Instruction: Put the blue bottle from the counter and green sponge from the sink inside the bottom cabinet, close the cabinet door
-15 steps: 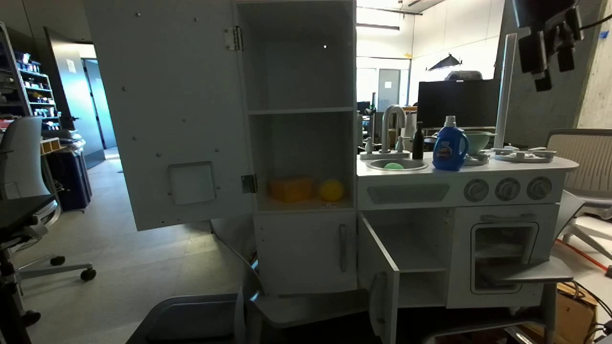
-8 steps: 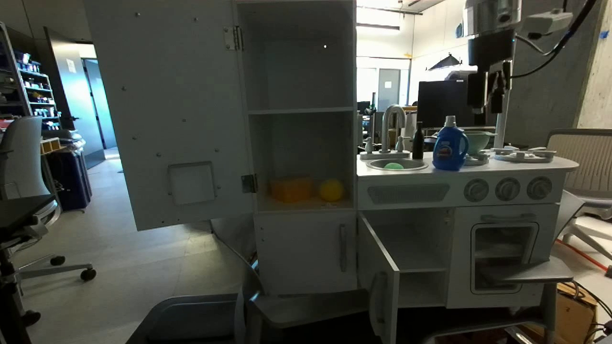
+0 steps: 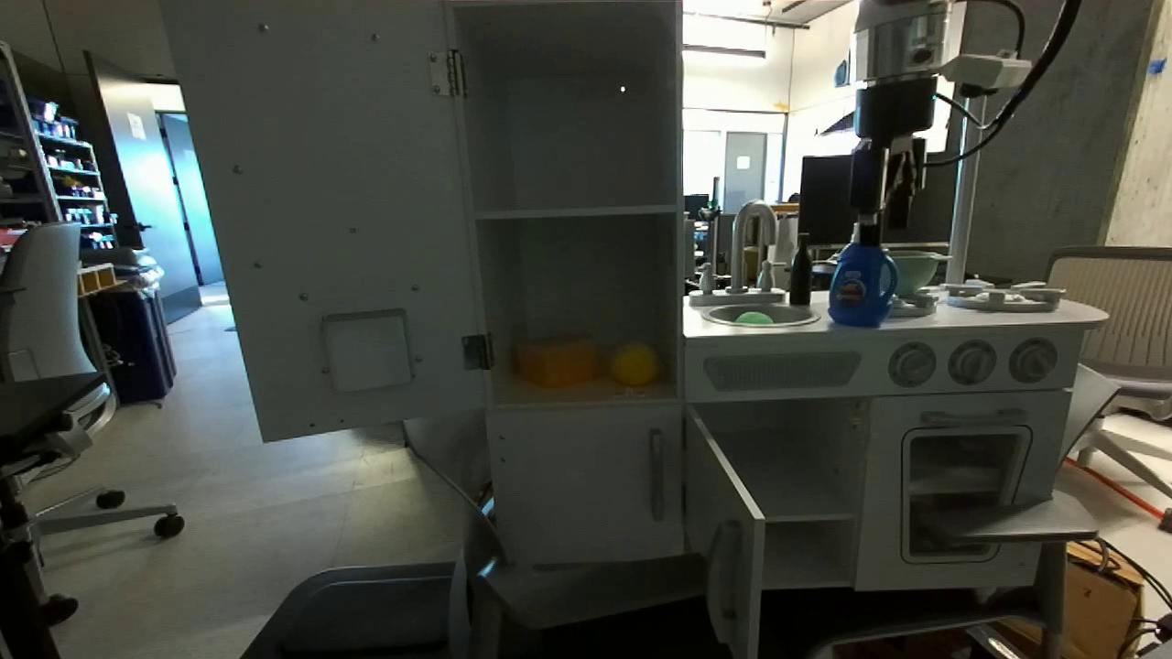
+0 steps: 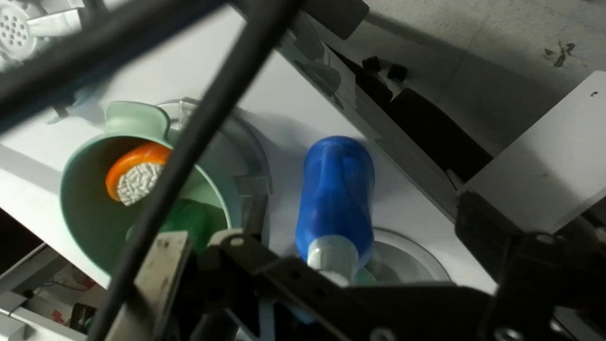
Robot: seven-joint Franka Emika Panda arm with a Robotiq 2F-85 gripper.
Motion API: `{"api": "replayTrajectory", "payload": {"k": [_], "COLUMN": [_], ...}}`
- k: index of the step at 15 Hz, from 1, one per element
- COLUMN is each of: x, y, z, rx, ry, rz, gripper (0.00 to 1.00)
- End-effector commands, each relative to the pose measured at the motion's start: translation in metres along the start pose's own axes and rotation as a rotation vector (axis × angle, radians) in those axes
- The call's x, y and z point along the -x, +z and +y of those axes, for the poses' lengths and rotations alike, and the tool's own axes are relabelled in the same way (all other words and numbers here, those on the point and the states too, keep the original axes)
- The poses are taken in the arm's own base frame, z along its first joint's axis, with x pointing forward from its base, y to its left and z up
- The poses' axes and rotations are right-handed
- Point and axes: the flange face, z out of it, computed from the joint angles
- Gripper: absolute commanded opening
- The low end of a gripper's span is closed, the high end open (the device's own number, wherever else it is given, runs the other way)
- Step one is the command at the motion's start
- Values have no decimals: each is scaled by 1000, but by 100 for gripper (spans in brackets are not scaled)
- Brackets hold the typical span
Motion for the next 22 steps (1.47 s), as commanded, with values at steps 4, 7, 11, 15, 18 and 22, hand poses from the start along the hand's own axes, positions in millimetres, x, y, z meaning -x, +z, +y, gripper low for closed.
{"api": "replayTrajectory", "payload": {"k": [4,7,11,15,18,22], "x": [-26,-30,-32,-34,-35,-38], "y": [8,20,26,30,33,40], "z": [-4,-5,-2,1,1,2], "rx": [-21,-24,-24,-24,-25,-27], "ry": [-59,-57,-52,-49,-48,-52], "rz": [15,6,-1,-1,-3,-11], "gripper": [100,100,100,100,100,100]}}
